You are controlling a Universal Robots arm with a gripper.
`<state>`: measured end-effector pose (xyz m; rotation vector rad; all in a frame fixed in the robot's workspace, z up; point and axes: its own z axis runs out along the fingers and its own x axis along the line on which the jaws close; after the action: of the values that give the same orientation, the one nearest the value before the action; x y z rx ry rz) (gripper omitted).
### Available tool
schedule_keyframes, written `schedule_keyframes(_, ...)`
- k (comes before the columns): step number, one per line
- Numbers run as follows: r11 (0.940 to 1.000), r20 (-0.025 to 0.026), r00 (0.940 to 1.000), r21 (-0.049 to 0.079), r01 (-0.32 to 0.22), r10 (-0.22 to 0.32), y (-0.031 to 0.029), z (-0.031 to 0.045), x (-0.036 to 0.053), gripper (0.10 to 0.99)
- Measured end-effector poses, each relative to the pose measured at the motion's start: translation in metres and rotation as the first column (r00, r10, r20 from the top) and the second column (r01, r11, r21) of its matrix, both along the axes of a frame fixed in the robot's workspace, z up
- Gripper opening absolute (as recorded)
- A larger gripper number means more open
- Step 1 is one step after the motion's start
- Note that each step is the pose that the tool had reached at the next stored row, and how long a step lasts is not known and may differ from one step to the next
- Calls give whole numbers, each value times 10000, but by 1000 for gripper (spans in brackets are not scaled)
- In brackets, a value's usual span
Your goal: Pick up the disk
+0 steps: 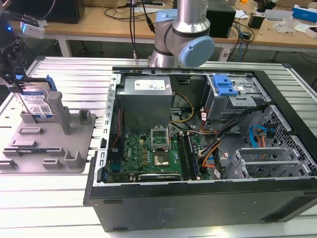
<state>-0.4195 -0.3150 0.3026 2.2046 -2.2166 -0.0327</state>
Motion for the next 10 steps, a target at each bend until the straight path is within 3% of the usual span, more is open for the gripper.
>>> schedule_keyframes(10,10000,-2,10000,-1,0,0,0,-48,0,467)
